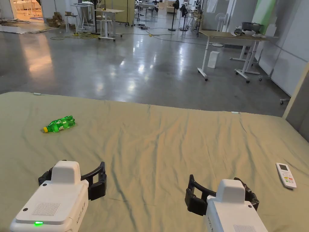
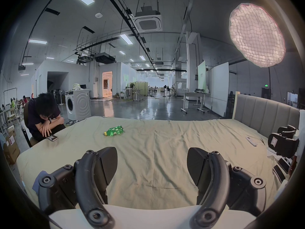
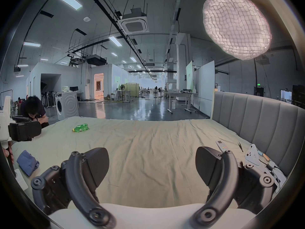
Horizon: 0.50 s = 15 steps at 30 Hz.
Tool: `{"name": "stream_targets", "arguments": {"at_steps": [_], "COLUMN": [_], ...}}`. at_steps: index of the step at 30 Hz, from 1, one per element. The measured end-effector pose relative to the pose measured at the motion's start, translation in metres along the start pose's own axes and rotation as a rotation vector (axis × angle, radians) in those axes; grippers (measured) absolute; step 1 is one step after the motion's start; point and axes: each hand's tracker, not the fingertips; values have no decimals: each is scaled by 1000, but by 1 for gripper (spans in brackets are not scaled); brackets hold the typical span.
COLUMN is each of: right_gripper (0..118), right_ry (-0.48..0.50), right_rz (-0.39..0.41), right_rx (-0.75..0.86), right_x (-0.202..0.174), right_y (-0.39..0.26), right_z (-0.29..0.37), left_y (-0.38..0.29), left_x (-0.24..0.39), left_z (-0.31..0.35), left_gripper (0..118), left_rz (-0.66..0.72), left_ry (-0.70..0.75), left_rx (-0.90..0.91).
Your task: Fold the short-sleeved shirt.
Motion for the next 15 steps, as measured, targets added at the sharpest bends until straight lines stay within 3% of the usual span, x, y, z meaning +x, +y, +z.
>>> {"name": "stream_targets", "arguments": {"at_steps": [7,11,15], "right_gripper": [118,118,118], "right_ry": [22,-48,-54], "right_rz": [-36,10,-17], "right_rx": [14,32,26], "right_x": [3,-2,2], "right_y": [7,13,15], "right_z": [1,1,-1], "left_y": [3,3,3], "left_x": [0,-4,-4], "left_z": [1,1,0], "left_gripper": [94,94,94], "left_rz": [5,30,32], "left_ry": [-17,-28,-24], "left_rx": [12,23,44]}}
